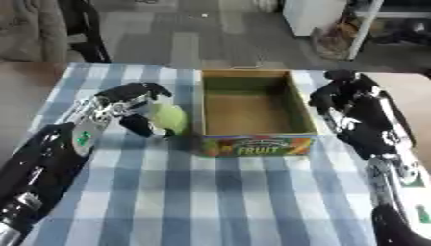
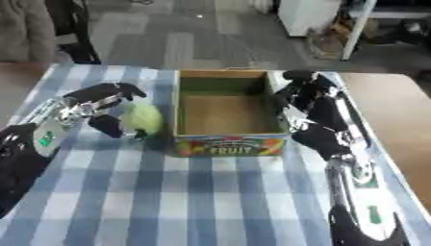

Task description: Pick up objects on the table and place them in the box.

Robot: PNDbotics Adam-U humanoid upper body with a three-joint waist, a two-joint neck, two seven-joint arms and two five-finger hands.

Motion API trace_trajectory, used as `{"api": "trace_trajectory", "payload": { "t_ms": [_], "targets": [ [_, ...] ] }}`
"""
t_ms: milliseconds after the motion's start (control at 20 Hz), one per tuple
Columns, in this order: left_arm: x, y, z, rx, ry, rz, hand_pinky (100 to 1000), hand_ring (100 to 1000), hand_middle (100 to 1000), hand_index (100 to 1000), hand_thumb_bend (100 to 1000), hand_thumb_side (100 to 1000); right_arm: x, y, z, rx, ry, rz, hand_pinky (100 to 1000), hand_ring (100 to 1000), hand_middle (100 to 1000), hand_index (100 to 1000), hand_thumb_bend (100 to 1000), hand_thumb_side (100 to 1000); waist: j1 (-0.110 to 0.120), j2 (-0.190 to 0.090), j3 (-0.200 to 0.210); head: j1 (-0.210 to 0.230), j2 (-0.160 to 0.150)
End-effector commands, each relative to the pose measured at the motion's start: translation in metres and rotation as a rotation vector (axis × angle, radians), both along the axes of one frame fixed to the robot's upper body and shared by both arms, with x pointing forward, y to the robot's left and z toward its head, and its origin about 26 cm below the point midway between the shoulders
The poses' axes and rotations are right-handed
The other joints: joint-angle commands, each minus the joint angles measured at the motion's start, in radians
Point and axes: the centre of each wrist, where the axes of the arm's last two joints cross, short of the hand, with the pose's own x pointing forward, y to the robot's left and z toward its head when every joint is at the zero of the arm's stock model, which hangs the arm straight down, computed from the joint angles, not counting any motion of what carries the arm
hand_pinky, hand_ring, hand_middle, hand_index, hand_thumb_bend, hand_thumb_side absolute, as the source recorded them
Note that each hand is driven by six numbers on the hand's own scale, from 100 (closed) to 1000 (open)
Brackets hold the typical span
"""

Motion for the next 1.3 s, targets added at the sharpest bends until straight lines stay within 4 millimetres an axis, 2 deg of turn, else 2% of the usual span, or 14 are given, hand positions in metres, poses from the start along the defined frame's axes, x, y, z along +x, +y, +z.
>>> {"api": "trace_trajectory", "payload": {
  "t_ms": [50, 300, 400, 450, 550, 650, 750, 850, 900, 950, 1000, 1050, 1300],
  "targets": [
    [0.0012, 0.0011, 0.0081, 0.032, 0.000, -0.005, 792, 836, 872, 935, 602, 622, 0.0004, 0.0010, 0.0111, 0.005, -0.038, 0.008, 586, 586, 466, 712, 294, 100, 0.001, -0.012, -0.002, 0.000, -0.012],
    [0.0009, 0.0004, 0.0055, 0.065, 0.039, -0.018, 782, 824, 857, 930, 623, 666, 0.0006, 0.0004, 0.0112, 0.005, -0.038, 0.005, 586, 586, 466, 712, 293, 100, 0.000, -0.011, -0.002, -0.003, -0.013],
    [0.0007, -0.0001, 0.0049, 0.074, 0.044, -0.018, 765, 793, 821, 918, 645, 663, 0.0005, 0.0004, 0.0111, 0.005, -0.038, 0.005, 586, 586, 466, 712, 292, 100, 0.000, -0.011, -0.003, -0.003, -0.013],
    [0.0006, -0.0003, 0.0044, 0.082, 0.048, -0.016, 758, 777, 803, 912, 638, 617, 0.0006, 0.0003, 0.0111, 0.005, -0.038, 0.005, 586, 586, 466, 712, 292, 100, 0.000, -0.011, -0.003, -0.003, -0.013],
    [0.0005, -0.0002, 0.0029, 0.109, 0.062, -0.011, 718, 718, 744, 888, 614, 399, 0.0006, 0.0001, 0.0110, 0.005, -0.038, 0.004, 586, 586, 466, 712, 291, 100, 0.000, -0.011, -0.004, -0.004, -0.013],
    [0.0004, 0.0003, 0.0024, 0.134, 0.072, -0.003, 657, 638, 666, 852, 548, 392, 0.0006, -0.0001, 0.0109, 0.006, -0.038, 0.004, 586, 586, 466, 712, 290, 100, 0.000, -0.011, -0.004, -0.004, -0.013],
    [0.0003, 0.0008, 0.0022, 0.145, 0.078, 0.005, 573, 561, 594, 797, 427, 371, 0.0005, -0.0001, 0.0110, 0.006, -0.038, 0.004, 586, 586, 466, 712, 290, 100, 0.000, -0.011, -0.003, -0.004, -0.014],
    [0.0002, 0.0015, 0.0020, 0.138, 0.078, 0.016, 453, 465, 511, 697, 259, 321, 0.0005, -0.0001, 0.0110, 0.006, -0.038, 0.003, 586, 586, 466, 712, 289, 100, 0.000, -0.011, -0.002, -0.005, -0.014],
    [0.0002, 0.0019, 0.0017, 0.126, 0.075, 0.022, 442, 457, 504, 688, 246, 317, 0.0005, -0.0001, 0.0110, 0.006, -0.038, 0.003, 586, 586, 466, 712, 289, 100, 0.000, -0.011, -0.002, -0.005, -0.014],
    [0.0001, 0.0020, 0.0014, 0.117, 0.073, 0.026, 376, 389, 451, 629, 152, 292, 0.0005, -0.0001, 0.0110, 0.006, -0.038, 0.004, 586, 586, 466, 712, 288, 100, 0.000, -0.011, -0.002, -0.005, -0.014],
    [0.0000, 0.0021, 0.0014, 0.103, 0.069, 0.029, 376, 389, 451, 629, 152, 292, 0.0005, -0.0003, 0.0110, 0.006, -0.038, 0.003, 586, 586, 466, 712, 288, 100, -0.001, -0.011, -0.002, -0.005, -0.014],
    [-0.0001, 0.0018, 0.0015, 0.088, 0.064, 0.029, 330, 332, 403, 578, 100, 279, 0.0005, -0.0003, 0.0111, 0.007, -0.038, 0.002, 586, 586, 466, 712, 288, 100, -0.001, -0.011, -0.002, -0.005, -0.014],
    [-0.0019, -0.0014, 0.0106, 0.029, 0.044, -0.001, 300, 262, 342, 520, 100, 264, 0.0004, -0.0002, 0.0112, 0.008, -0.038, 0.002, 586, 586, 466, 711, 287, 100, -0.001, -0.012, -0.001, -0.007, -0.016]
  ]
}}
